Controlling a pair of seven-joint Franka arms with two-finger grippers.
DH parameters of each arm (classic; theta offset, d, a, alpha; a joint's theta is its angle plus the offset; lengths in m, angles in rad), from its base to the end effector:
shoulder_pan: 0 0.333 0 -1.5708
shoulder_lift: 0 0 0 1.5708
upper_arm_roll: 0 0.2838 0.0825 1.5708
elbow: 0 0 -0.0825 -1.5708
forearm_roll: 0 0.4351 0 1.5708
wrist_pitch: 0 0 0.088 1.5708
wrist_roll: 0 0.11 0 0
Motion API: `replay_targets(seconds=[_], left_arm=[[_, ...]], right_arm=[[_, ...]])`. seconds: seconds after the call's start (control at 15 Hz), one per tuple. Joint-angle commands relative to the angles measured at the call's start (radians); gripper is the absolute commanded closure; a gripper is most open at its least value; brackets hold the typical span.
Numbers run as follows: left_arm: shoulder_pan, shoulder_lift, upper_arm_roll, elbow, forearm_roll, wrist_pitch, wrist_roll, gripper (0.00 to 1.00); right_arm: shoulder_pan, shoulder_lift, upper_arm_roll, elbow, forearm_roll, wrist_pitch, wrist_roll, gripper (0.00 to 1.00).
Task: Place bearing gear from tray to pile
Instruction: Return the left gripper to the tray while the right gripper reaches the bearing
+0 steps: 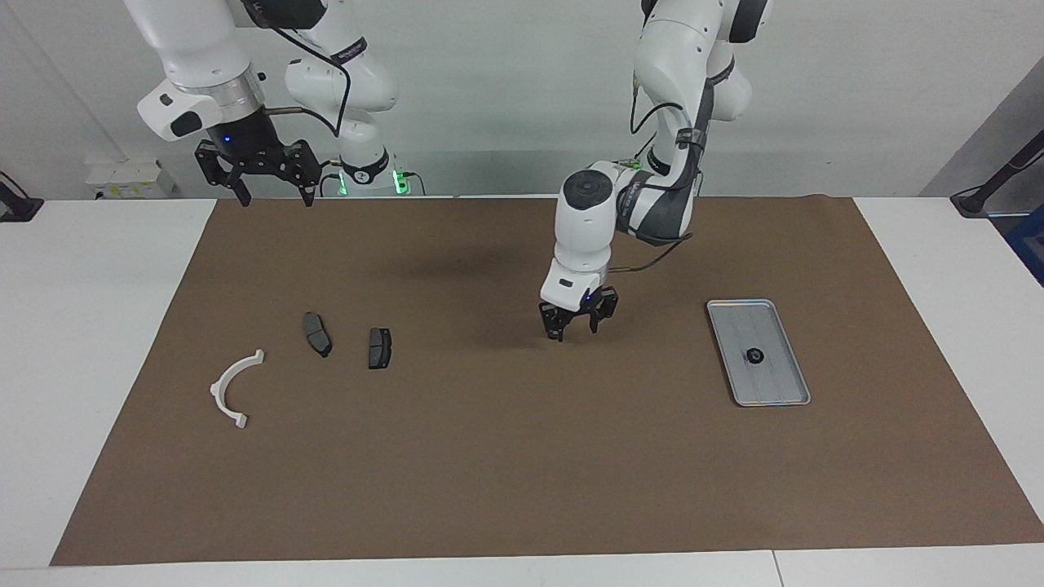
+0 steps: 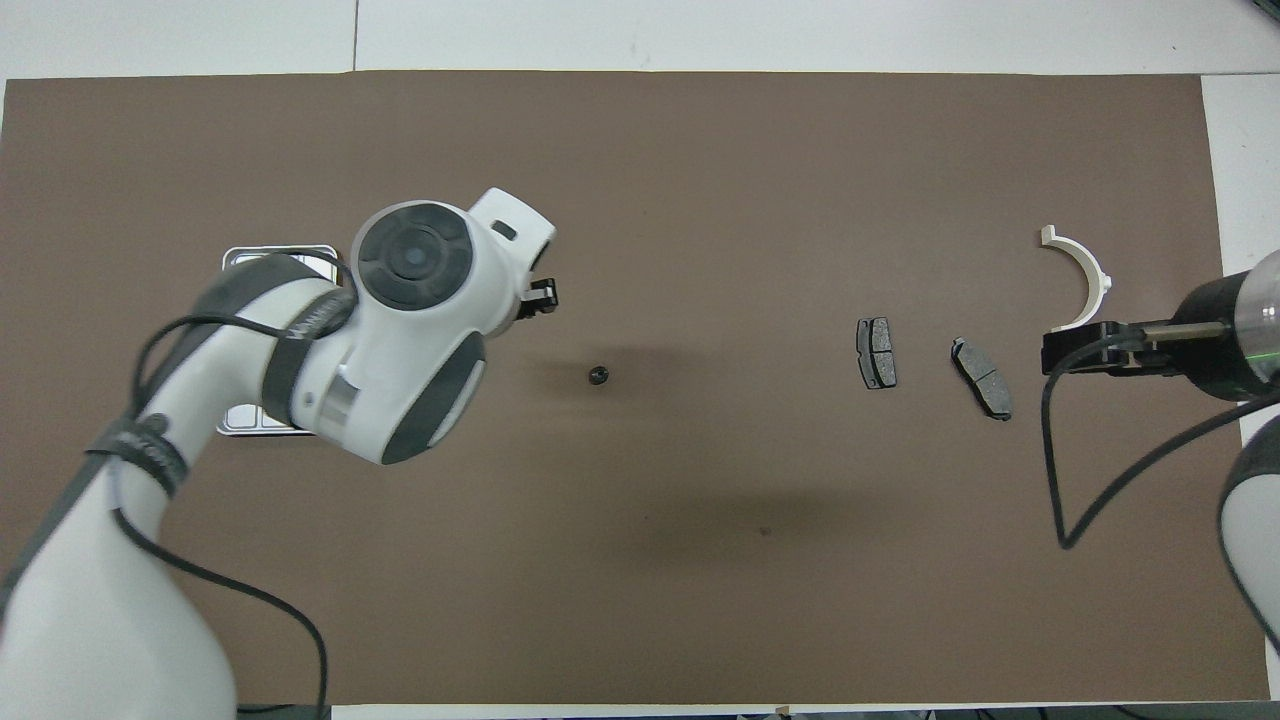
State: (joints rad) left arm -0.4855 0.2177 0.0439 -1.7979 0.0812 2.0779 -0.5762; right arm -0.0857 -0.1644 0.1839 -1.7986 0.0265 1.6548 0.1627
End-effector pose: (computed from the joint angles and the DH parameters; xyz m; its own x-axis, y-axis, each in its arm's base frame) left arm 0.6025 -0.2812 0.3756 0.9910 0.0937 0.0959 0.0976 -0.9946 -0.0363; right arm 0.5618 0.0639 0.5714 0.9975 -0.0686 0.0182 -0.0686 -0.9976 0.0005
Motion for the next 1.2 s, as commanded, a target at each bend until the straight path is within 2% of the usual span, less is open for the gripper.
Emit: replay_targets(seconds=[0.0,0.2,0.4,0.53,0.74,1.0,1.14], left_arm=[[0.184,-0.069,-0.013,0.034,-0.081,-0.109,0.261,0.29],[0.371,-0.058,-0.006,0.121,-0.127,-0.202,0.557,0.29],[0.47,-0.055,-0.004,0.097,-0.141,-0.132,0.692,0.3],[0.482,-0.046,-0.004,0.046,-0.141,-0.055,0.722,0.3],[0.501,-0.014,-0.004,-0.059,-0.141,0.114,0.725,0.31],[0.499,0.011,-0.004,-0.158,-0.139,0.234,0.736,0.31],[0.492,0.018,-0.004,-0.184,-0.139,0.26,0.736,0.32]], right_arm=[[0.079,-0.015,0.0,-0.105,0.023,0.106,0.124,0.0],[0.167,0.052,0.002,-0.108,0.023,0.183,0.308,0.0],[0.279,0.143,0.0,-0.105,0.015,0.282,0.496,0.0],[0.369,0.224,-0.001,-0.093,-0.002,0.363,0.634,0.0],[0.486,0.371,0.0,-0.035,-0.124,0.459,0.878,0.0],[0.546,0.502,-0.001,0.086,-0.145,0.464,1.044,0.0],[0.613,0.601,-0.006,0.166,-0.193,0.448,1.141,0.0]])
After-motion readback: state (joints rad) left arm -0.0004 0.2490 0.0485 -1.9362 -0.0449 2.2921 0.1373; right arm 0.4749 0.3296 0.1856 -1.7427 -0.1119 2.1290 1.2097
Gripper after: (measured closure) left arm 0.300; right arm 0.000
